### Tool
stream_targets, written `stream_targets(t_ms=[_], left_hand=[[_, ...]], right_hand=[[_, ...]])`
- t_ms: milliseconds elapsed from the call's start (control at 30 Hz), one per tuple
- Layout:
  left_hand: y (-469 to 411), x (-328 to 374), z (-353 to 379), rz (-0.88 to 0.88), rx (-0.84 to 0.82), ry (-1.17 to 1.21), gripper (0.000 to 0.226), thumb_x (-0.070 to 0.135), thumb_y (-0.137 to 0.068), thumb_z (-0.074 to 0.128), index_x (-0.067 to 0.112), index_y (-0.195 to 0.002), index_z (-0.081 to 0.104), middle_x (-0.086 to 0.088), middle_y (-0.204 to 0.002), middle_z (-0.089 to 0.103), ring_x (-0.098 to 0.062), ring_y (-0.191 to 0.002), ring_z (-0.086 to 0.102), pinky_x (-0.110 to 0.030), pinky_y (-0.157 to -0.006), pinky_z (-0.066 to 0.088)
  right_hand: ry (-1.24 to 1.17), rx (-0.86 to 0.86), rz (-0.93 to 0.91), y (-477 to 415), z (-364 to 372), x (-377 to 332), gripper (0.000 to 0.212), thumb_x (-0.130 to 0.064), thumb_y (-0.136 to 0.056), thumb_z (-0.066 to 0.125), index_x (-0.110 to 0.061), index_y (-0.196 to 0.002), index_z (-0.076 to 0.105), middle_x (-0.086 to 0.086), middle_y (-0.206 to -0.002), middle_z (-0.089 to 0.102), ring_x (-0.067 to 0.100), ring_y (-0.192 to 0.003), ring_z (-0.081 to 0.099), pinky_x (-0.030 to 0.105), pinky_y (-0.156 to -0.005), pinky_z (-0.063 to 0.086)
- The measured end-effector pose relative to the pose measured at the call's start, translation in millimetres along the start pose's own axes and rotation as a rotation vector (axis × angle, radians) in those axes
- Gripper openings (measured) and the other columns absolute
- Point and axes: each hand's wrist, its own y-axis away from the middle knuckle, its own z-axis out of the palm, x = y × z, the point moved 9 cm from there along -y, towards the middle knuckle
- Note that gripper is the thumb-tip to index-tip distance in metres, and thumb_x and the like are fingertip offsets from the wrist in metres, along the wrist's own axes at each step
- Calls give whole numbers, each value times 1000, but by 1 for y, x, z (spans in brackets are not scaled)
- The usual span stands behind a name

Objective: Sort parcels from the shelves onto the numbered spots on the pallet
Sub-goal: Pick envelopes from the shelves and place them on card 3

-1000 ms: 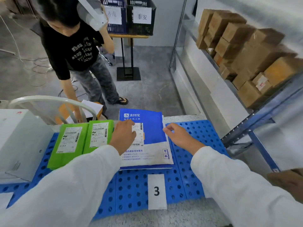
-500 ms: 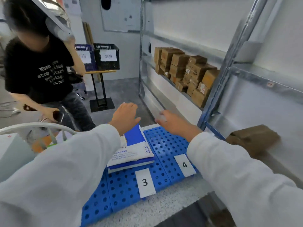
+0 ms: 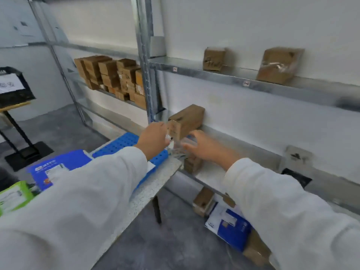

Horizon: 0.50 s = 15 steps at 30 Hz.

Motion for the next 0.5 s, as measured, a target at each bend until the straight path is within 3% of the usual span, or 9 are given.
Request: stream_targets(t_ms=[233,500], left_hand=[[10,181,50,251,-52,50,41,30,-86,59,11,-122,58,-8,-121,60,-27,-113,53,-36,-99,41],[27,271,125,343,-208,115,43,32,-90,57,15,-130,52,-5,-131,56,-23,-120,50,-35,-103,40]], right_hand=[[-35,40,282,137,-59,144,64,-47,-92,54,-14,-144,37,5,-144,44,23,-127,47,37,-105,40],[-132,-31,475,211,-29,241,53,-36,-97,51,-13,-143,37,7,-144,45,23,-127,47,32,-101,39]])
